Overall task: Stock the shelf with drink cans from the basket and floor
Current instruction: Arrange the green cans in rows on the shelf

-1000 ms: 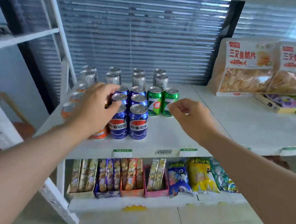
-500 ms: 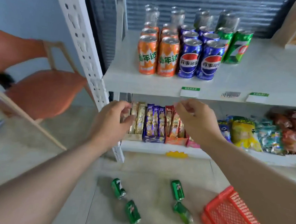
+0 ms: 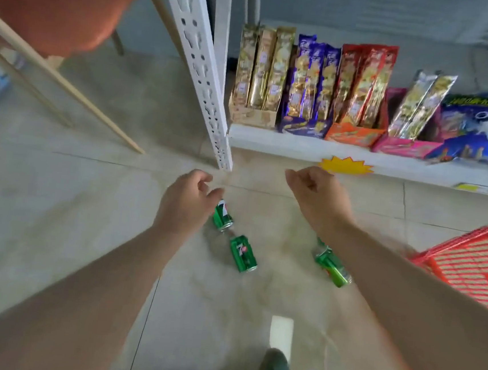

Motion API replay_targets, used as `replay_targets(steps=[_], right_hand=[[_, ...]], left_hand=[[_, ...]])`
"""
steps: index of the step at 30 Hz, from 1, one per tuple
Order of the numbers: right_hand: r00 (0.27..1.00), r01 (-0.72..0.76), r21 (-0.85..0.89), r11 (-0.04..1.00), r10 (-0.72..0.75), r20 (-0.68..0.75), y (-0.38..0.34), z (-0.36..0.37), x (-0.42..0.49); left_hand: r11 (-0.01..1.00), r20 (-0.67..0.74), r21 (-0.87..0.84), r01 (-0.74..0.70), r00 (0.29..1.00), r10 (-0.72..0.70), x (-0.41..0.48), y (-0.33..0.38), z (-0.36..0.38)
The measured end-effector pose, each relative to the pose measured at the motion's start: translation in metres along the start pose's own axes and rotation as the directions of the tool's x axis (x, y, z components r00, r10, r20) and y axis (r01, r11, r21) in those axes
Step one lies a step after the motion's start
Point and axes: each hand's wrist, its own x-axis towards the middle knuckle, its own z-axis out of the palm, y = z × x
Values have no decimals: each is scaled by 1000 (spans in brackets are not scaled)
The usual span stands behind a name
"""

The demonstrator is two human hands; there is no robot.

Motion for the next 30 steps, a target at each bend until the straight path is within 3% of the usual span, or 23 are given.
replay_targets(steps=[7,12,18,23,27,30], right_hand=[[970,-175,-38,984,179,165,89,107,12],[928,-245,-73,967,256,272,155,193,35],[805,-274,-300,914,389,448,224,280,64],[810,-155,-449,880,373,452,250,311,67],[823,-227,-434,872,410,392,259,314,66],[862,-325,-315,892,417,290,258,301,67]], left_hand=[[956,70,-48,291,955,-287,33,-101,90],[918,84,-62,392,919,-386,79,-166,153],[836,129,-114,537,842,-524,139,-213,220],[777,184,-193,600,800,-572,182,-223,261],[745,201,-261,614,790,-580,190,-228,278],[693,228,-330,641,766,-601,182,-228,271]])
